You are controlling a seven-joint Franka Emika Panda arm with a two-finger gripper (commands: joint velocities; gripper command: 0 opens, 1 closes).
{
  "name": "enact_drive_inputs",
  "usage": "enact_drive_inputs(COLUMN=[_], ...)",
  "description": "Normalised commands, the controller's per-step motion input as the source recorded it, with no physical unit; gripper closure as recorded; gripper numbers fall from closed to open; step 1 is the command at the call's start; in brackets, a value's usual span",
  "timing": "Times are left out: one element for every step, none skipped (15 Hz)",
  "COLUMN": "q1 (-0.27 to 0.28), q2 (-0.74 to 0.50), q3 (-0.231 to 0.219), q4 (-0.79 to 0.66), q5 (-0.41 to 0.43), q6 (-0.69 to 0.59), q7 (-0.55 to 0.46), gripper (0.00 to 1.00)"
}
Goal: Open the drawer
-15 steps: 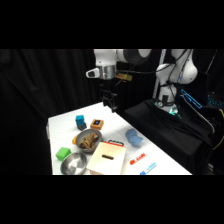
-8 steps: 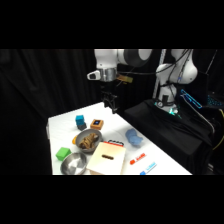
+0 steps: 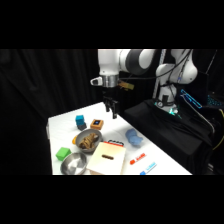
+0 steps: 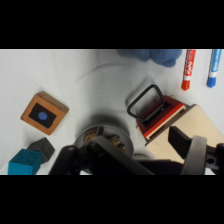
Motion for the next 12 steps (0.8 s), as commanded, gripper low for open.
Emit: enact_drive_inputs(q1=[-0.011, -0.013, -0.013, -0.015, -0.017, -0.021, -0.026, -0.030, -0.037, -0.042, -0.053, -0.063], q2=[0.17, 0.18, 0.20, 0.21, 0.21, 0.19, 0.18, 0.17, 0.17, 0.14, 0.10, 0.09], q3=[0.009, 0.016, 0.025, 0.035, 0.046, 0.055, 0.068, 0.074, 0.083, 0.084, 0.090, 0.093], q4=[-0.05, -0.04, -0.01, 0.00, 0.02, 0.02, 0.01, 0.02, 0.02, -0.01, -0.05, -0.05], q5=[0.276, 0.265, 0.278, 0.266, 0.246, 0.226, 0.246, 0.226, 0.224, 0.199, 0.209, 0.205], q6=[0.35, 0.34, 0.33, 0.33, 0.31, 0.29, 0.30, 0.28, 0.28, 0.26, 0.27, 0.27], q7=[-0.03, -0.03, -0.06, -0.06, -0.06, -0.06, -0.09, -0.08, -0.09, -0.08, -0.11, -0.11], gripper=[0.00, 0.00, 0.00, 0.00, 0.00, 0.00, 0.00, 0.00, 0.00, 0.00, 0.00, 0.00])
